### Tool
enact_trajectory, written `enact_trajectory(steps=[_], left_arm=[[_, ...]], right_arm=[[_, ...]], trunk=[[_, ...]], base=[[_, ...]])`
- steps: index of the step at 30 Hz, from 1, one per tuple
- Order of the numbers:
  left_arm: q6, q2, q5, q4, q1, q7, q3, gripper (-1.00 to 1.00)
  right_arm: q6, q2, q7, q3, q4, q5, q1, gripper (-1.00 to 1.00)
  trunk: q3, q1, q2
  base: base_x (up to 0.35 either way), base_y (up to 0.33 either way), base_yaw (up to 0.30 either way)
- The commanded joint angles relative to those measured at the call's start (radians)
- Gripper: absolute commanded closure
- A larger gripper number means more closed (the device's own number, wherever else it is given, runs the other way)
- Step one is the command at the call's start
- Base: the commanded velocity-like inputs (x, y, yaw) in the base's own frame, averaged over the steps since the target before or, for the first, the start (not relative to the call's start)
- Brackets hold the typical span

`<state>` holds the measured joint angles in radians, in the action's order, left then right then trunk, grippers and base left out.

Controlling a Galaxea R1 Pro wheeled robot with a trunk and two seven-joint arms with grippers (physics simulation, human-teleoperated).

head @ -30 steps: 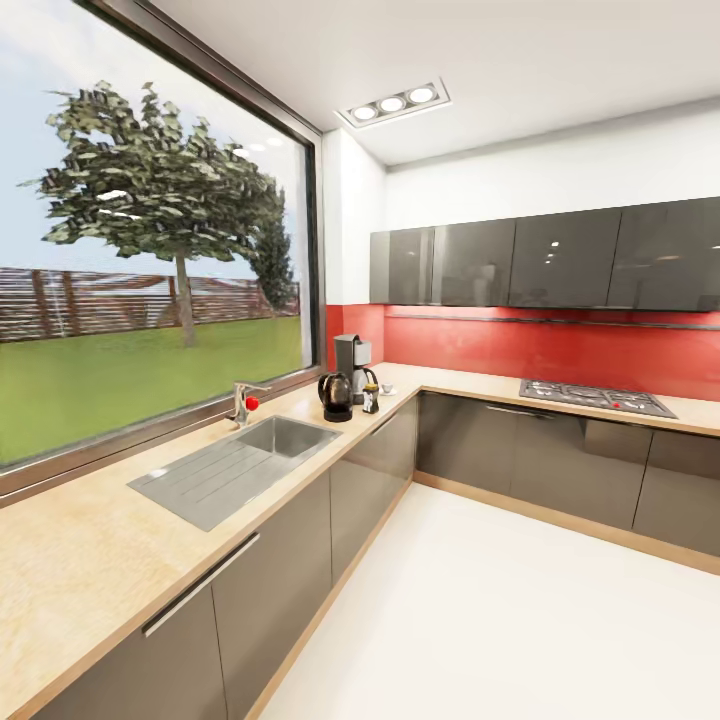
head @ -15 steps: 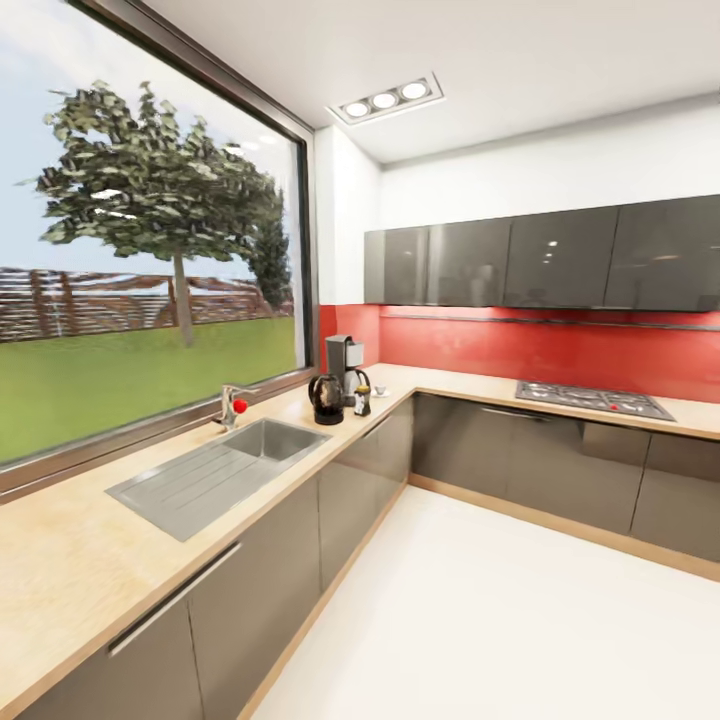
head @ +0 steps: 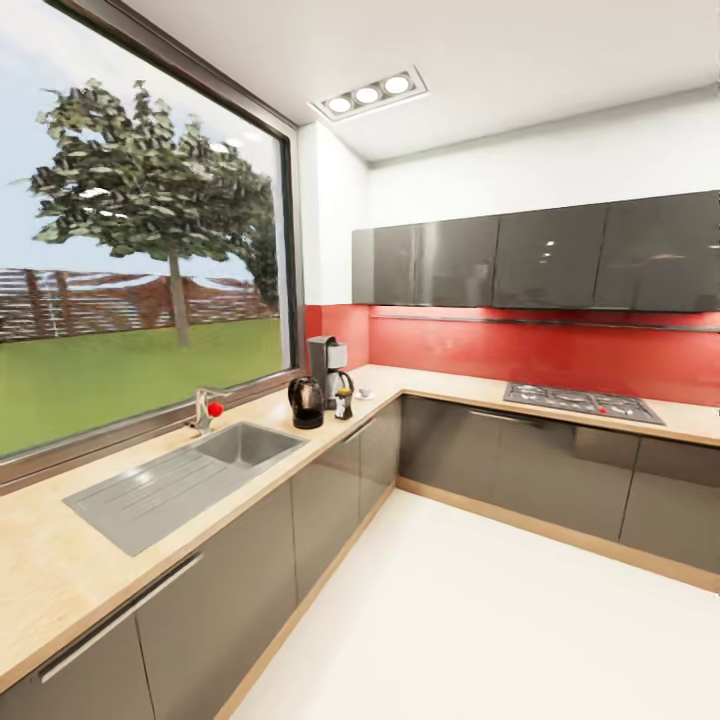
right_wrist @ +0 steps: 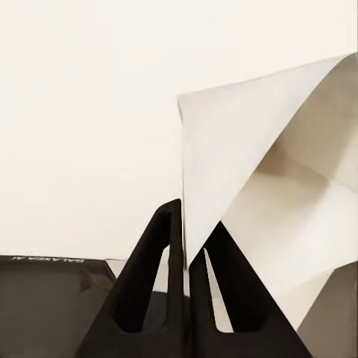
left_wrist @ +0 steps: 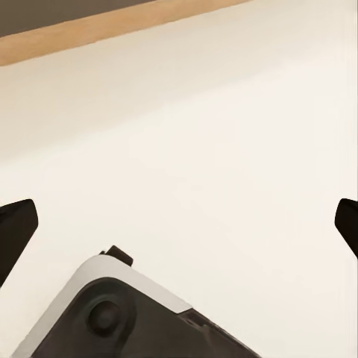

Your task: Set up a coffee station on the kitchen countertop: keep the coffee maker on the countertop, move the bottle of coffee from the kitchen shelf to the counter next to the coffee maker, place a paper coffee filter on top of the coffee maker, put the saucer next to the coffee maker with the coffee cup on the saucer, and place the electric kettle next to the coffee maker.

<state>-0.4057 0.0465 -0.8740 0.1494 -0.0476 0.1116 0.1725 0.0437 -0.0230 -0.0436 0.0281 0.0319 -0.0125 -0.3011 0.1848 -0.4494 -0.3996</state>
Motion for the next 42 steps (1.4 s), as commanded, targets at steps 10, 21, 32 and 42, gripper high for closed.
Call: enact_trajectory(steps=[10, 21, 32, 42], left_arm=[[-0.002, -0.005, -0.011, 0.001, -0.001, 0.003, 0.008, -1.00], [0.003, -0.005, -0.012, 0.001, -0.001, 0.003, 0.009, -1.00], [0.005, -0.006, -0.011, 0.001, -0.001, 0.003, 0.009, -1.00], [0.001, -0.006, -0.010, 0.001, -0.001, 0.003, 0.008, -1.00]], right_arm=[[0.004, 0.000, -0.001, 0.003, 0.003, -0.002, -0.001, 1.00], [0.008, -0.001, -0.001, 0.003, 0.003, -0.001, -0.001, 1.00], [0.013, -0.001, -0.001, 0.003, 0.003, -0.001, -0.001, 1.00], [0.016, 0.000, -0.001, 0.003, 0.003, -0.001, -0.001, 1.00]], trunk=[[-0.002, -0.001, 0.000], [-0.003, -0.001, 0.000], [-0.003, -0.001, 0.000], [-0.003, -0.001, 0.000]], base=[[0.171, -0.279, 0.159], [0.317, -0.070, 0.082], [0.334, -0.057, 0.134], [0.221, -0.107, 0.274]])
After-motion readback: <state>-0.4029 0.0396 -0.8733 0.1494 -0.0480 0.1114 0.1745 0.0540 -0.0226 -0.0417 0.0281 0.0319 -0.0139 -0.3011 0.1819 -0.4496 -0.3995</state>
